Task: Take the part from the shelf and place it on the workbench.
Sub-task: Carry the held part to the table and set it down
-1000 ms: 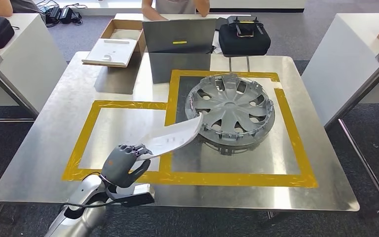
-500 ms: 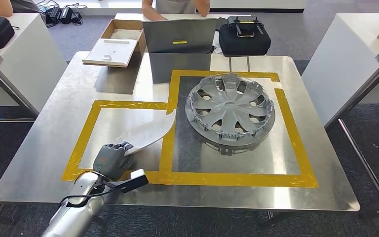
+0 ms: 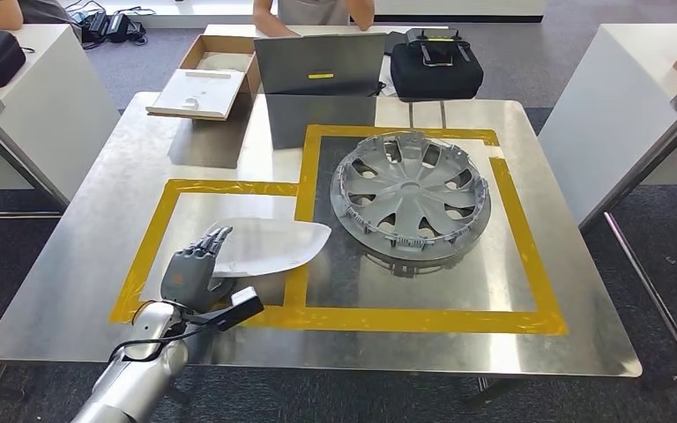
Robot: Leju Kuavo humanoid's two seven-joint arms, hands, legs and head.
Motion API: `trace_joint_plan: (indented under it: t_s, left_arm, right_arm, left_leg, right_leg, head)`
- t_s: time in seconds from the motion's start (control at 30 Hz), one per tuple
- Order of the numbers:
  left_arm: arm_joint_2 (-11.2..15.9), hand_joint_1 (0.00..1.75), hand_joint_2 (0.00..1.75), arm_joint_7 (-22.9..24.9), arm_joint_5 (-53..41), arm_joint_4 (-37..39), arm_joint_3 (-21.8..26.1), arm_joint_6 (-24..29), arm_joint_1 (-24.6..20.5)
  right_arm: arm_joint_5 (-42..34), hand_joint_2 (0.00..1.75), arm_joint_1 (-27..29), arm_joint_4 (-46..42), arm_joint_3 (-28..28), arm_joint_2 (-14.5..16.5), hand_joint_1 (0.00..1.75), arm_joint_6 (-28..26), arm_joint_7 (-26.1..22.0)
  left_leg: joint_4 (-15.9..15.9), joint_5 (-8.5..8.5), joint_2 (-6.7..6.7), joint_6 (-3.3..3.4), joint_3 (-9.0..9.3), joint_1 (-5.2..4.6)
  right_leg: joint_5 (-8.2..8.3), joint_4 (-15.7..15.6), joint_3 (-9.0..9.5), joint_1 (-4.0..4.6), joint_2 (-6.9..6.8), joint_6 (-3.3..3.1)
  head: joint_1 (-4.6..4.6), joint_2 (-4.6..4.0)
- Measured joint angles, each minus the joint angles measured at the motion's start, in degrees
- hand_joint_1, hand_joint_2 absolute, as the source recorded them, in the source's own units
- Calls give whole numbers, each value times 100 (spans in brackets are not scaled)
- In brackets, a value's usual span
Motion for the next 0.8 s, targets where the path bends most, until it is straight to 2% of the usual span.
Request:
trace_joint_plan:
  t_s: [0.03, 0.13, 0.2, 0.27, 0.33, 0.4, 0.47, 0.57, 0.8]
  left_arm:
    - [-8, 0, 0, 5, 58, -12, 43, 15, 0]
    - [-50, 0, 0, -239, 686, -121, 230, -133, 27]
    - [-111, 0, 0, -654, 1642, -312, 424, -633, 83]
    - [-200, 0, 0, -1104, 2918, -621, 656, -1589, 180]
    - [-290, 0, 0, -1379, 4427, -1030, 868, -3008, 319]
    - [-371, 0, 0, -1466, 5928, -1516, 1029, -4497, 501]
    - [-446, 0, 0, -1451, 6928, -2014, 1121, -5399, 696]
    - [-525, 0, 0, -1419, 7567, -2678, 1189, -5815, 958]
    - [-623, 0, 0, -1282, 7811, -3642, 1318, -5824, 1296]
  right_arm:
    - [-3, 0, 1, 0, -16, 1, 0, -7, -1]
    - [-42, 0, 3, 0, -83, 11, 0, -50, 10]
    - [-91, 0, 8, 0, -127, 23, 0, -81, 28]
    - [-139, 0, 16, 0, -182, 34, 0, -96, 45]
    - [-168, 0, 22, 0, -238, 46, 0, -108, 53]
    - [-185, 0, 26, 0, -278, 55, 0, -118, 53]
    - [-197, 0, 30, 0, -317, 59, 0, -120, 53]
    - [-199, 0, 34, 0, -364, 64, 0, -120, 50]
    - [-112, 0, 29, 0, -387, 73, 0, -82, -7]
  left_leg:
    - [0, 0, 0, 0, 0, 0]
    - [0, 0, 0, 0, -3, 0]
    - [0, 0, 0, 0, -5, 0]
    - [0, -1, -1, 0, -6, -1]
    - [0, -1, -1, 1, -9, -1]
    - [0, -2, 0, 1, -12, -1]
    - [0, -3, 0, 2, -14, -1]
    - [0, -8, 2, 2, -15, -2]
    - [-1, -9, -1, 3, -16, -1]
  right_leg:
    - [0, 0, -1, 0, 0, 0]
    - [0, 0, -4, 0, 0, 0]
    - [0, 0, -6, 1, 0, 0]
    - [-1, 0, -6, 1, 0, 0]
    - [-1, -1, -8, 2, 1, 0]
    - [-1, -1, -9, 1, 1, 0]
    - [-1, -2, -10, 1, 3, 0]
    - [-3, -4, -12, 1, 5, 1]
    - [-7, -4, -12, 2, 4, -1]
  head:
    - [0, 0]
    - [-1, 0]
    - [-1, 0]
    - [-1, 0]
    - [0, 0]
    - [1, 0]
    - [1, 0]
    - [1, 0]
    - [-1, 0]
